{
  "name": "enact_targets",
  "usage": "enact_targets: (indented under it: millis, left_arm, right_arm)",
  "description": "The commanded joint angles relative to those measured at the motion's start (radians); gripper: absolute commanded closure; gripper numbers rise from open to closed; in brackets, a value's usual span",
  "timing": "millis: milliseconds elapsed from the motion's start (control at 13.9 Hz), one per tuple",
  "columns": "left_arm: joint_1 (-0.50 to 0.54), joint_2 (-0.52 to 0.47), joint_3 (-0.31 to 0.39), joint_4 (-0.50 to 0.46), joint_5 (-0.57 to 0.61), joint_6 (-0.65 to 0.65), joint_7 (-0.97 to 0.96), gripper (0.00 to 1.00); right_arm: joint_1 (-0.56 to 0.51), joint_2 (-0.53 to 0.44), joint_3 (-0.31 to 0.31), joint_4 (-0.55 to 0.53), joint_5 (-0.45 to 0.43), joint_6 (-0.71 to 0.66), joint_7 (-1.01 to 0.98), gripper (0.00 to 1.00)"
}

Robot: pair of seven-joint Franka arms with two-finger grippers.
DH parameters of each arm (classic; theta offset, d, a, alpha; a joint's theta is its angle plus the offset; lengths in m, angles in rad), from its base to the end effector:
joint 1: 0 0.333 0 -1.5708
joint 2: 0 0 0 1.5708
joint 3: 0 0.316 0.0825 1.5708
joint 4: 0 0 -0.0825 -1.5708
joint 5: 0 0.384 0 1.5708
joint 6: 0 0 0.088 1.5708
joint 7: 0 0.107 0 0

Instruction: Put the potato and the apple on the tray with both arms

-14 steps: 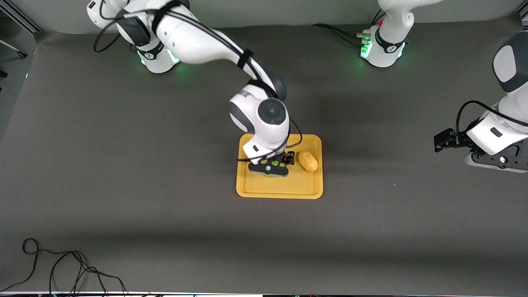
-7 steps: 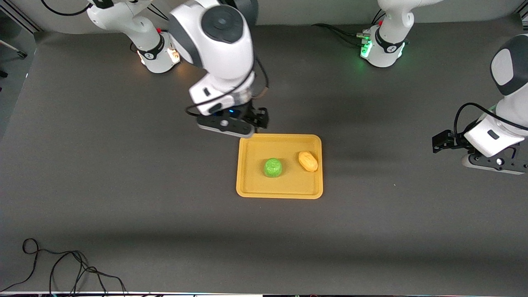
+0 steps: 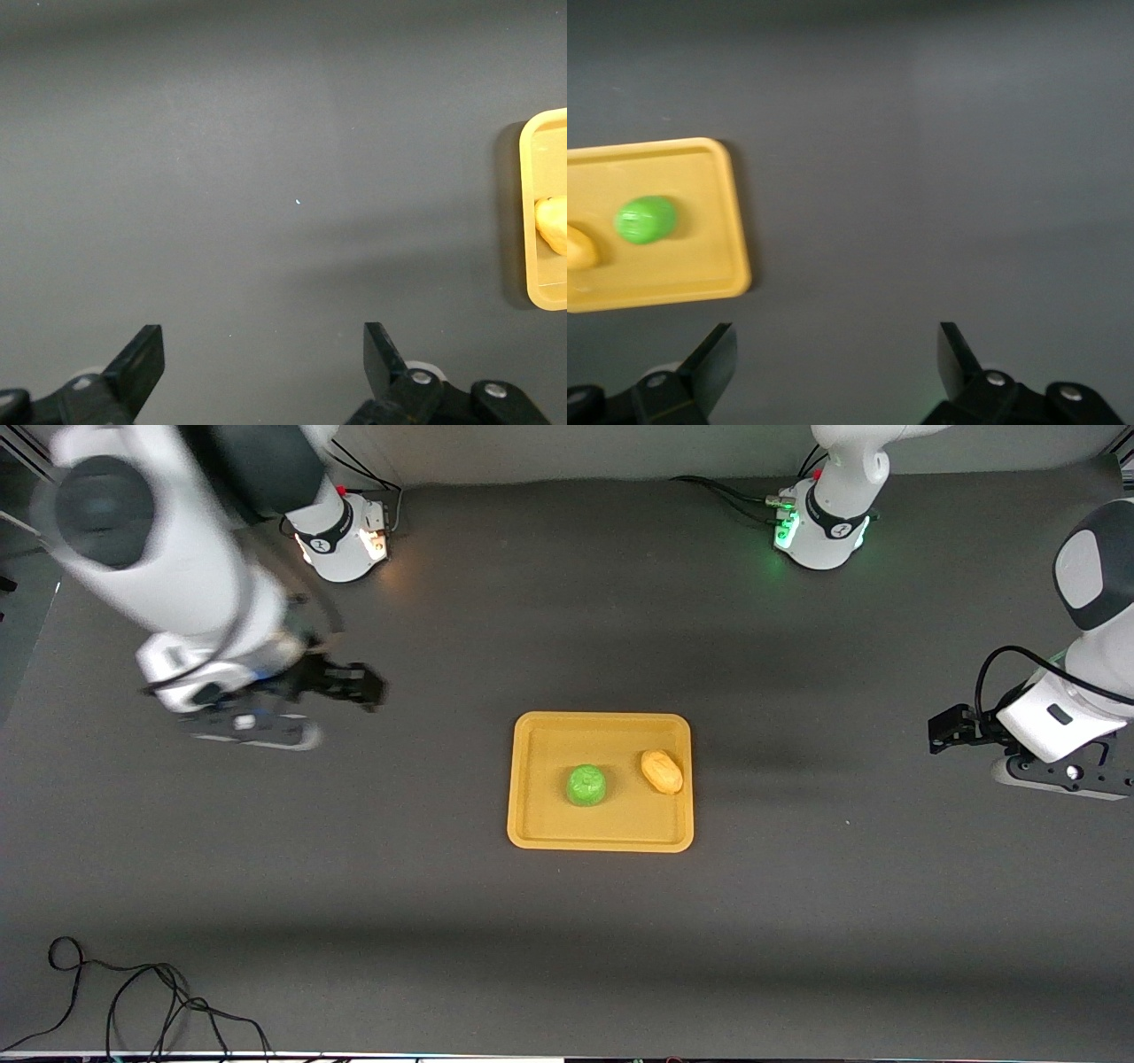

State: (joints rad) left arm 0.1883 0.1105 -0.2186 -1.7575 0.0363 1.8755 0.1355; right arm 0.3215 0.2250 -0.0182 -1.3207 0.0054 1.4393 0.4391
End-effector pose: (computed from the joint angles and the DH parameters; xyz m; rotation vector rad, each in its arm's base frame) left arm 0.5965 -0.0106 0.4996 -3.1183 0.2737 -0.0151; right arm 0.5805 0.1838 0.5990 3.0933 -0.2093 -0.1545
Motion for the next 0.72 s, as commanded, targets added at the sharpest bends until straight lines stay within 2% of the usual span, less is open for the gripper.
enact_targets:
  millis: [0, 288, 432, 648]
  left_arm:
    - [0.002, 0.0, -0.002, 0.009, -0.001, -0.013, 0.015, 0.0]
    - [0.002, 0.0, -0.004, 0.009, -0.001, -0.013, 0.015, 0.0]
    - [0.002, -0.002, -0.004, 0.009, -0.001, -0.013, 0.015, 0.0]
    - [0.0, -0.002, -0.004, 0.009, -0.001, -0.013, 0.013, 0.0]
  right_arm:
    - [-0.138, -0.133, 0.017, -0.161, 0.025, 0.036, -0.181, 0.0]
    - [-0.289, -0.167, 0.017, -0.192, 0.021, 0.052, -0.379, 0.0]
    - [-0.302, -0.205, 0.008, -0.259, 0.01, 0.099, -0.41, 0.0]
    - [-0.334, -0.21, -0.009, -0.273, 0.01, 0.105, -0.465, 0.0]
